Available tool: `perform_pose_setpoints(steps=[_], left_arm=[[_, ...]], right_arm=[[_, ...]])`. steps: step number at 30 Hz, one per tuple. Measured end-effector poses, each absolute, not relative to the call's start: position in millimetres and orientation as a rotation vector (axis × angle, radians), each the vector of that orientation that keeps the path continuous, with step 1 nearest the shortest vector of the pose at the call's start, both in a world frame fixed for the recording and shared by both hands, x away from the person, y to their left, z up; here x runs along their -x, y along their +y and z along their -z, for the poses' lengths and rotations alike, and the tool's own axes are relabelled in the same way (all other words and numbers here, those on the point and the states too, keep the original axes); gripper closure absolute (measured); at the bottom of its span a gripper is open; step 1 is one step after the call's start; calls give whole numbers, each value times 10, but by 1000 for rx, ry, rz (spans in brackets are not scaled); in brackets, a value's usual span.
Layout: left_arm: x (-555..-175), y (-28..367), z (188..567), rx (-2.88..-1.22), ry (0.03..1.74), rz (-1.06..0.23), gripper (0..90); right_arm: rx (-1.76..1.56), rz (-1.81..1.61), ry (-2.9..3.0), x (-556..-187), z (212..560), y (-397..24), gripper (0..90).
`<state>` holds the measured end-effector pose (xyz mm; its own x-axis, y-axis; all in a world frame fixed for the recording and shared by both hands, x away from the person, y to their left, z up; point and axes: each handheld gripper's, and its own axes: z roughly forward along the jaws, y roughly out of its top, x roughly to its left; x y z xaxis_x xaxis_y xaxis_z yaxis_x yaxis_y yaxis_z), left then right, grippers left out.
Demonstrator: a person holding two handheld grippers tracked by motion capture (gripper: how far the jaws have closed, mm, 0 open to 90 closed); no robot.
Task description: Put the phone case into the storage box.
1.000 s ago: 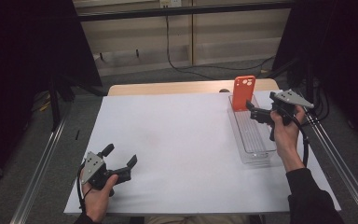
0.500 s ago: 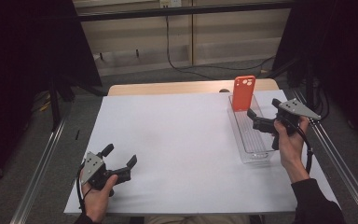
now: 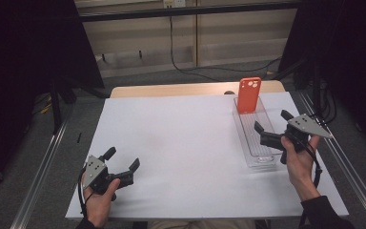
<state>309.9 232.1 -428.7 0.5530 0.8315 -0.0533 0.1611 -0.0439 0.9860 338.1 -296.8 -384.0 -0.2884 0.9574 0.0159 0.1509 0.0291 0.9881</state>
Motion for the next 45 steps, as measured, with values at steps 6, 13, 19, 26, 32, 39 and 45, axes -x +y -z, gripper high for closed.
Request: perform_pose_setpoints(steps=[6,13,19,26,32,39,45], left_arm=[[-3093,2322,4287,-1543,881,-677,35],[-3076,2324,4283,-1552,875,-684,36],[-3068,2327,4282,-1544,880,-677,36],[-3058,2334,4283,-1541,887,-681,35],[-3050,2342,4285,-1544,889,-682,35],[-3025,2361,4284,-1547,894,-689,35],[-3011,2362,4285,-1548,890,-691,35]], right_arm=[[-1136,-1316,1537,-3246,3892,-2943,0],[-1133,-1307,1531,-3134,3930,-2935,2],[-1144,-1299,1535,-3045,4014,-2939,2],[-1136,-1299,1531,-2918,4071,-2932,2],[-1143,-1319,1538,-2807,4141,-2981,1],[-1132,-1344,1551,-2669,4181,-3011,0],[-1125,-1357,1567,-2583,4211,-3009,0]])
